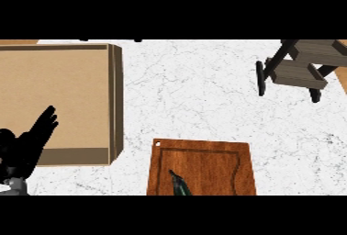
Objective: Pick the tomato from the cutting board and place it in the tiered basket
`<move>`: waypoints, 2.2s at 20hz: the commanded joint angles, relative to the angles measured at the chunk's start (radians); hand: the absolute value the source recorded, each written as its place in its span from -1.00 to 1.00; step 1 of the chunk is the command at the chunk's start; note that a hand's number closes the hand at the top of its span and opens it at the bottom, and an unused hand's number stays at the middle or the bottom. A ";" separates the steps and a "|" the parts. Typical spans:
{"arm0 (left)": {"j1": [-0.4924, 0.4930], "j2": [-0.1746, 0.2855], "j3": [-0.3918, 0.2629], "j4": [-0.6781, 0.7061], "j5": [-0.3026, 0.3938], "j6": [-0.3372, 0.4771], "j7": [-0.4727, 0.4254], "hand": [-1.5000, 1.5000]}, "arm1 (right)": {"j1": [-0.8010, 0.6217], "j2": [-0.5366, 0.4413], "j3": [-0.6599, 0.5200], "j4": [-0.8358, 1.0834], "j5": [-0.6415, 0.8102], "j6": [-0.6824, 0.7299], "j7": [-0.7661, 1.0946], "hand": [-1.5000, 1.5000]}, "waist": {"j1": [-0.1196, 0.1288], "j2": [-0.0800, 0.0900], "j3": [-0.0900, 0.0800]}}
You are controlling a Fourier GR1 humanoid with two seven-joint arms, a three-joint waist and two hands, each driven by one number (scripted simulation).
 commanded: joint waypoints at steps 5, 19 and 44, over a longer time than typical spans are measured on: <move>0.013 -0.027 -0.025 0.016 -0.005 -0.007 0.027 0.00 | -0.061 -0.211 0.151 0.174 0.166 0.086 -0.274 1.00 | 0.017 0.011 -0.007; -0.003 -0.041 -0.036 -0.004 -0.031 0.014 0.040 0.00 | -0.209 -0.231 0.188 0.459 0.267 0.108 -0.391 1.00 | 0.029 0.011 -0.006; 0.016 -0.026 -0.003 0.056 -0.020 -0.020 -0.018 0.00 | -0.300 -0.396 -0.108 0.527 0.040 0.100 0.002 -1.00 | 0.010 0.009 -0.006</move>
